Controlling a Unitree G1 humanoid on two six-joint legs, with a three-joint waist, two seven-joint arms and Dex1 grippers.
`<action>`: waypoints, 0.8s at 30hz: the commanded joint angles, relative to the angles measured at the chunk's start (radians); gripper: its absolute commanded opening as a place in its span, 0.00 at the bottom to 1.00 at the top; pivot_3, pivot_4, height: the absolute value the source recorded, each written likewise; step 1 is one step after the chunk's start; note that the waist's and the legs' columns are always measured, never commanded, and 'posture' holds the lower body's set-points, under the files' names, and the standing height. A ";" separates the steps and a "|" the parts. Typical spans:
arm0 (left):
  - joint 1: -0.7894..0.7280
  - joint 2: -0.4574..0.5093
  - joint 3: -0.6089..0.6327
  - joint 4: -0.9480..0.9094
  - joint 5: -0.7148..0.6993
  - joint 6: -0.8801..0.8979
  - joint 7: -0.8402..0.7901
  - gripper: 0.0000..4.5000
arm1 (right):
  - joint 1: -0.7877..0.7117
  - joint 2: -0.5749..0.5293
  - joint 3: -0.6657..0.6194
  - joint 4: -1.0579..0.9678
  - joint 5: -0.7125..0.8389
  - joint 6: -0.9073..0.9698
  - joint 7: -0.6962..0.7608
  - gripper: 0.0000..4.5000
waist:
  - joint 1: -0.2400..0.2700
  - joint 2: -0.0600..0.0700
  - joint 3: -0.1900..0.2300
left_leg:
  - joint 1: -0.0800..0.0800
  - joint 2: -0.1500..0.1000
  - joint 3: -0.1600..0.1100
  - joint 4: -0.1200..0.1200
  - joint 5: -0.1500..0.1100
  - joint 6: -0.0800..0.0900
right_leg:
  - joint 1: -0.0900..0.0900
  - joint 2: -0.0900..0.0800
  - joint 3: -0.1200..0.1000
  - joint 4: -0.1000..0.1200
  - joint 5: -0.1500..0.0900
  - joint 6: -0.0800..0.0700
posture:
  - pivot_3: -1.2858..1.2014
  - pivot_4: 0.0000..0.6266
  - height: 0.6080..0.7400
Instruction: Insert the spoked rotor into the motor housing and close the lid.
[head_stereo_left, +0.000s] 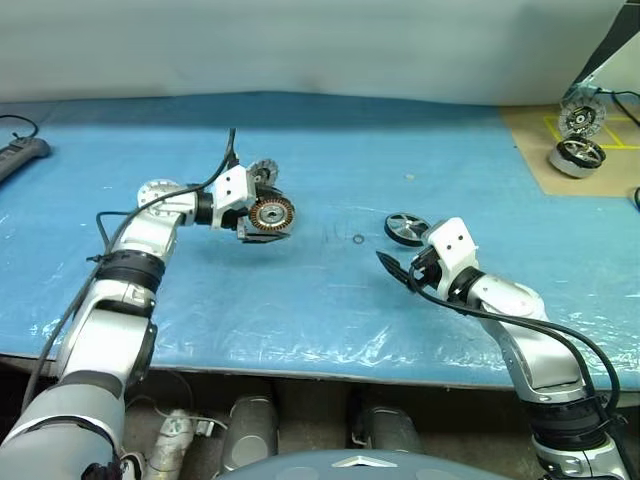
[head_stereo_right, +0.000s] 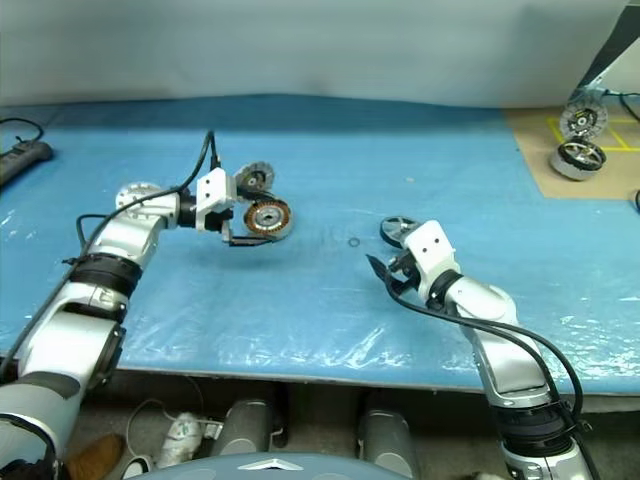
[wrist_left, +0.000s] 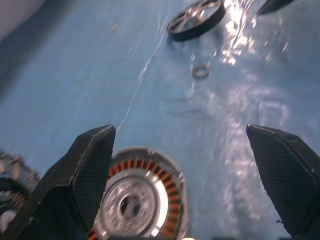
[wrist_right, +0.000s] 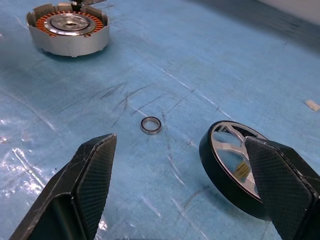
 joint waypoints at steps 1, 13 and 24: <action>-0.086 0.017 -0.009 0.101 0.049 -0.066 -0.024 1.00 | -0.011 0.003 0.005 -0.009 -0.017 -0.029 -0.016 0.97 | 0.002 0.000 0.000 | 0.000 0.000 0.000 0.000 0.001 -0.001 | 0.000 0.000 0.000 0.000 0.000 0.000 | 0.52 0.24 1.00; -0.217 -0.047 -0.056 0.354 0.202 -0.116 0.012 1.00 | 0.037 0.025 0.017 -0.025 -0.049 -0.044 -0.074 0.97 | 0.015 -0.001 0.001 | 0.000 0.000 0.000 0.000 0.002 -0.002 | 0.000 0.000 0.000 0.000 0.000 0.000 | 0.52 0.24 1.00; -0.196 -0.101 -0.079 0.383 0.283 -0.132 0.065 1.00 | 0.055 0.023 0.025 -0.014 -0.074 -0.054 -0.091 0.97 | 0.024 -0.001 0.001 | 0.000 0.000 0.000 0.000 0.003 0.000 | 0.000 0.000 0.000 0.000 0.000 0.000 | 0.52 0.24 1.00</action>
